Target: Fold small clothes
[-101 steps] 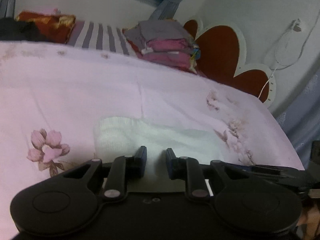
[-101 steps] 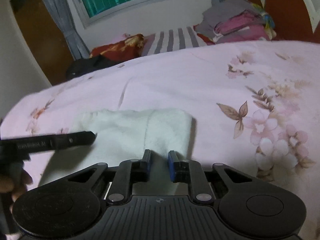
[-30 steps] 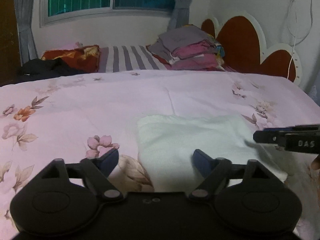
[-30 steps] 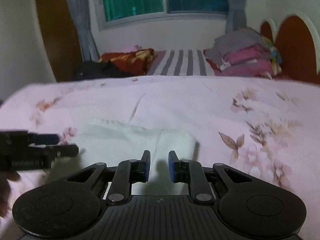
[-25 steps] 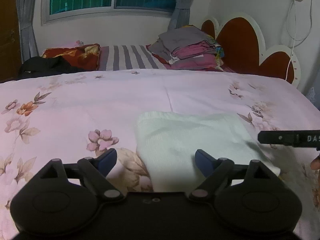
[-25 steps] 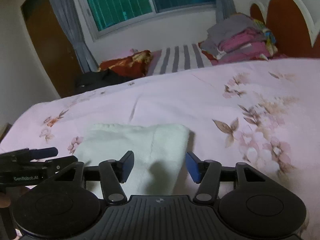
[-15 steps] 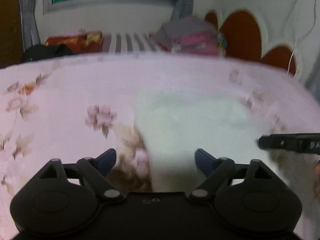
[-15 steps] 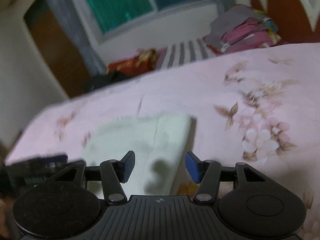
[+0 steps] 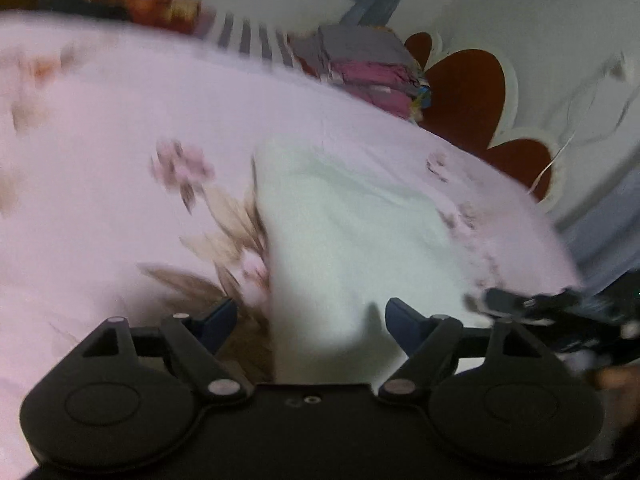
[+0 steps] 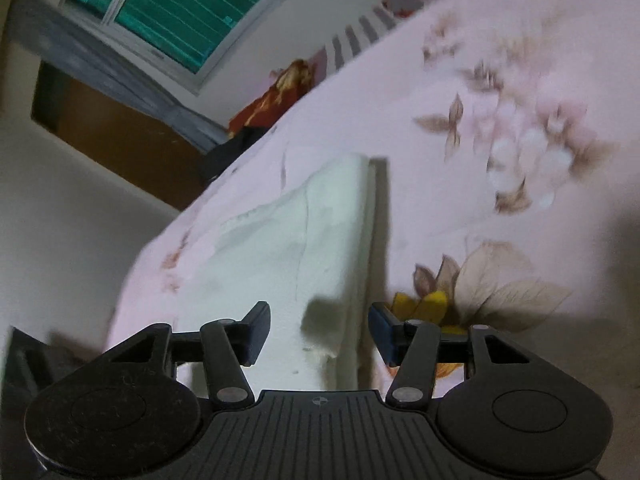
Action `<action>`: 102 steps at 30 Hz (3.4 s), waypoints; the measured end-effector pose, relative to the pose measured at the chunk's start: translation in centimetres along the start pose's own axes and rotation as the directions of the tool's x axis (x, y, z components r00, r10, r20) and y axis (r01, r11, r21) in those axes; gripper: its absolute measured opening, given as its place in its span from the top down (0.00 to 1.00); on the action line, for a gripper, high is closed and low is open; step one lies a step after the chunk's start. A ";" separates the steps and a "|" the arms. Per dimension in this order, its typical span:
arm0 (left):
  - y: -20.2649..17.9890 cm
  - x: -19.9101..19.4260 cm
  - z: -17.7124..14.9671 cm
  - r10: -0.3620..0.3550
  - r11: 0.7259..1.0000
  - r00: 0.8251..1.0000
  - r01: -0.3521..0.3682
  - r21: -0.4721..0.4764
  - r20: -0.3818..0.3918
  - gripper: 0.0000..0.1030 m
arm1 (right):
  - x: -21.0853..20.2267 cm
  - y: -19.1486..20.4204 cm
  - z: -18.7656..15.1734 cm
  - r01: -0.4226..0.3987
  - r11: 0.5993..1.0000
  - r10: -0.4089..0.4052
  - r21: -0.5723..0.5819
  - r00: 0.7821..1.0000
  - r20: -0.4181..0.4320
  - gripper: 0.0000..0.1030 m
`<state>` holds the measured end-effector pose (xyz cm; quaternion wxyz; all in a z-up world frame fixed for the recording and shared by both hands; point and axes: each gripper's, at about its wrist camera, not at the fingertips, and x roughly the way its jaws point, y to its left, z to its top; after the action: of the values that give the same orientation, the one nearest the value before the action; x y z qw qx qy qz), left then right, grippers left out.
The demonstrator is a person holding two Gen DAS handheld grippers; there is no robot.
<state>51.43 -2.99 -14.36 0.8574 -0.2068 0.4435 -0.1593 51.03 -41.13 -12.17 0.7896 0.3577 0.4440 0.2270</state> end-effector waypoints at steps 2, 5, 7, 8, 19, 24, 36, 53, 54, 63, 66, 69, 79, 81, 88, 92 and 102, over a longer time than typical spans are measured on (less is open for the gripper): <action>0.4 0.3 -0.1 -0.013 1.000 1.000 0.013 -0.022 -0.014 0.24 | 0.6 -0.9 0.3 -0.007 0.999 0.008 0.038 1.000 -0.026 0.48; 0.7 0.9 -0.1 -0.019 0.999 0.999 0.018 -0.038 -0.036 0.25 | 1.7 -2.2 0.4 -0.044 0.993 0.055 0.112 0.994 -0.090 0.48; 0.9 1.1 0.0 -0.027 0.999 0.999 0.025 -0.045 -0.039 0.26 | 2.0 -2.3 0.2 -0.057 0.991 0.070 0.122 0.992 -0.101 0.48; 1.0 1.2 0.1 -0.031 0.998 0.999 0.029 -0.054 -0.041 0.27 | 2.0 -2.2 0.0 -0.062 0.989 0.076 0.132 0.992 -0.105 0.48; 1.6 1.8 0.6 -0.054 0.994 0.998 0.050 -0.093 -0.043 0.34 | 2.9 -1.4 1.1 -0.051 0.995 0.059 0.086 0.993 -0.099 0.48; 1.7 1.9 0.4 -0.080 0.992 0.995 0.074 -0.105 -0.062 0.48 | 3.4 0.0 0.5 -0.038 0.999 0.035 -0.018 0.991 -0.127 0.48; -2.3 1.5 0.7 0.054 0.998 0.998 -0.054 0.018 -0.016 0.68 | 5.1 3.6 -1.1 0.090 0.980 -0.102 -0.180 0.993 -0.061 0.71; 7.7 -12.3 0.5 -0.010 0.999 0.998 0.008 0.042 0.063 0.69 | 6.7 17.5 -8.8 0.120 0.935 -0.119 -0.335 0.993 0.023 0.73; 8.7 -13.2 0.6 0.002 0.999 0.998 -0.004 0.042 0.063 0.69 | 7.8 19.0 -9.9 0.115 0.931 -0.116 -0.347 0.993 0.018 0.73; 19.8 -21.0 1.8 0.054 0.998 0.996 -0.057 0.035 0.067 0.69 | 18.4 28.2 -17.2 0.051 0.937 -0.065 -0.345 0.997 -0.029 0.73; 22.3 -21.2 2.4 0.031 0.999 0.997 -0.033 0.035 0.064 0.69 | 21.2 29.5 -18.1 0.050 0.944 -0.062 -0.327 0.998 -0.025 0.73; 24.5 -19.5 2.3 0.052 0.998 0.998 -0.053 0.033 0.032 0.57 | 23.0 30.3 -19.0 0.085 0.941 -0.093 -0.328 0.996 -0.007 0.73; 25.2 -20.5 1.4 0.078 0.995 0.994 -0.083 0.063 0.071 0.40 | 25.0 27.7 -19.4 0.198 0.945 -0.207 -0.261 0.978 -0.010 0.51; 24.7 -22.5 1.9 0.080 0.989 0.983 -0.099 0.107 0.168 0.53 | 23.4 28.6 -19.3 0.242 0.923 -0.232 -0.299 0.970 0.068 0.51; 22.2 -18.2 5.6 0.032 0.967 0.991 -0.064 0.247 0.130 0.69 | 24.8 33.2 -17.7 0.274 0.840 -0.212 -0.468 0.960 0.181 0.75; 23.9 -16.6 5.3 0.010 0.991 0.996 -0.021 0.135 0.084 0.71 | 29.1 31.3 -18.0 0.344 0.777 -0.356 -0.527 0.931 0.083 0.76; 22.1 -18.6 4.4 0.028 0.961 0.991 -0.063 0.269 0.133 0.72 | 28.9 30.0 -18.4 0.335 0.775 -0.329 -0.536 0.938 0.111 0.75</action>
<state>46.66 25.54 -10.12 0.9077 -0.0863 0.3664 -0.1854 48.45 4.37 -11.20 0.8883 0.0343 0.4122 0.1996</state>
